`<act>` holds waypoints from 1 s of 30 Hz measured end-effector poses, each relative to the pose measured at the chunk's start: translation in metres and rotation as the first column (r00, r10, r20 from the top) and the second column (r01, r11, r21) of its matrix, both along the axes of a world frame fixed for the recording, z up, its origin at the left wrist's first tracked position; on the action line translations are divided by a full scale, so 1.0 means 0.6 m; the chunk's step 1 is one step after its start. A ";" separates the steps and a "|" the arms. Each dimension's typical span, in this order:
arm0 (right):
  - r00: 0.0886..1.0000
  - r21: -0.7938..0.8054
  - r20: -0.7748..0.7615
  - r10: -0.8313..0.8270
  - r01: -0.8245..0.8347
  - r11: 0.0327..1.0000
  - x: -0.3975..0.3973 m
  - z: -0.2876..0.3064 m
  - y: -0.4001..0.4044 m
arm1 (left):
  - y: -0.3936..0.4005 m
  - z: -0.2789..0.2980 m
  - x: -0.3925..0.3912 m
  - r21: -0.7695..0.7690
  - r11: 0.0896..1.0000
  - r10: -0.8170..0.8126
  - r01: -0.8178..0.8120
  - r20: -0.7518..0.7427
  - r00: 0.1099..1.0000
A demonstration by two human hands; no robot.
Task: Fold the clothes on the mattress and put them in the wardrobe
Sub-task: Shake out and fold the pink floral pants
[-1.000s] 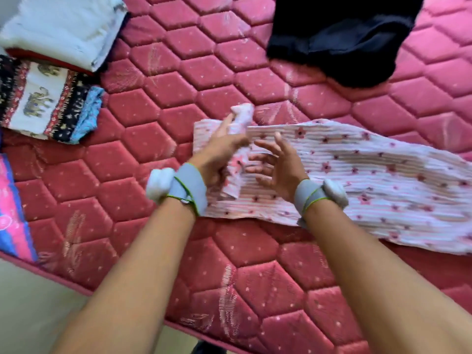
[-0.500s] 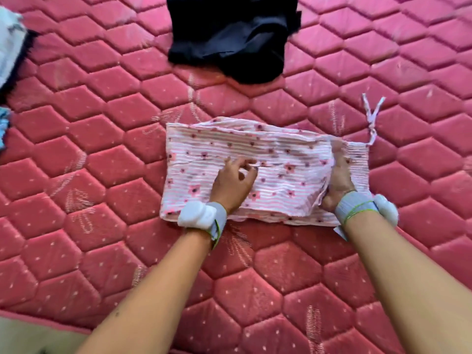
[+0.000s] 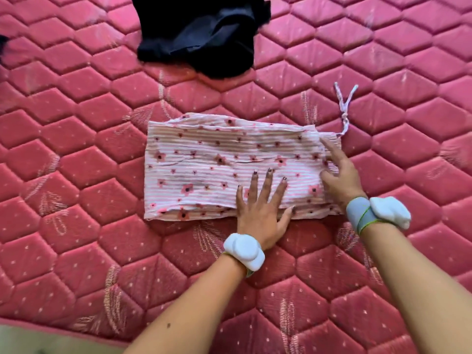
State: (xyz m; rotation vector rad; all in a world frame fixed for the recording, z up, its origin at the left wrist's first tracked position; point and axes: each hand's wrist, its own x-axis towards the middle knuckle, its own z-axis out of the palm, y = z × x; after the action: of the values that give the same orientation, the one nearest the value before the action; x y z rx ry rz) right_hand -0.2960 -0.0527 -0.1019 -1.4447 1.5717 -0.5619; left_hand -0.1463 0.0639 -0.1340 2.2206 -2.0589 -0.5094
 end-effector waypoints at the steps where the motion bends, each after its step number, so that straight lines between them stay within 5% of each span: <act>1: 0.998 -0.089 -0.059 0.017 -0.022 0.996 -0.003 0.003 0.002 | -0.001 -0.001 -0.006 0.000 1.000 0.010 -0.010 0.004 1.000; 5: 0.954 -0.208 -0.291 -0.065 0.003 0.978 -0.002 0.007 0.025 | 0.001 0.003 -0.013 0.089 0.994 -0.060 0.059 0.004 0.998; 8: 0.853 -0.056 -0.476 -0.214 0.213 0.975 -0.005 0.002 0.040 | -0.016 0.023 -0.025 0.133 0.991 0.009 0.001 -0.077 0.997; 11: 0.852 0.213 -0.515 -0.093 0.232 0.949 -0.003 0.007 0.029 | -0.044 0.046 -0.036 -0.039 0.987 0.132 -0.155 -0.353 0.926; 15: 0.969 0.332 -0.248 0.004 0.081 0.940 -0.009 -0.010 -0.020 | -0.095 0.052 -0.021 0.126 0.966 0.243 -0.226 -0.740 0.627; 17: 0.961 0.277 -0.264 0.084 -0.008 0.961 0.011 0.011 -0.040 | -0.120 0.068 0.001 0.368 0.887 0.447 -0.278 -0.834 0.324; 19: 0.933 0.211 -0.305 0.192 -0.131 0.969 0.059 0.062 -0.029 | -0.132 0.079 0.038 0.609 0.762 0.618 -0.222 -0.786 -0.035; 23: 0.798 0.279 -0.011 0.602 -0.576 0.768 0.164 0.104 0.015 | -0.129 0.078 0.127 0.671 0.716 0.597 -0.194 -0.732 -0.329; 24: 0.781 0.310 0.034 0.624 -0.601 0.736 0.177 0.097 0.022 | -0.121 0.080 0.137 0.666 0.719 0.595 -0.201 -0.738 -0.318; 26: 0.848 0.217 -0.077 0.525 -0.500 0.839 0.195 0.080 0.028 | -0.108 0.065 0.151 0.646 0.724 0.616 -0.241 -0.763 -0.195; 30: 0.943 -0.022 -0.310 0.122 -0.136 0.990 0.182 0.044 0.046 | -0.097 0.028 0.160 0.546 0.765 0.585 -0.341 -0.811 0.012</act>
State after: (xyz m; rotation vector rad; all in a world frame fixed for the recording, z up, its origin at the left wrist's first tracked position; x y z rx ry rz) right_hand -0.1867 -0.0250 -0.0757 -1.7189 1.6952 -0.3037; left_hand -0.0504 0.0060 -0.1170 1.5752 -0.4913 -1.5499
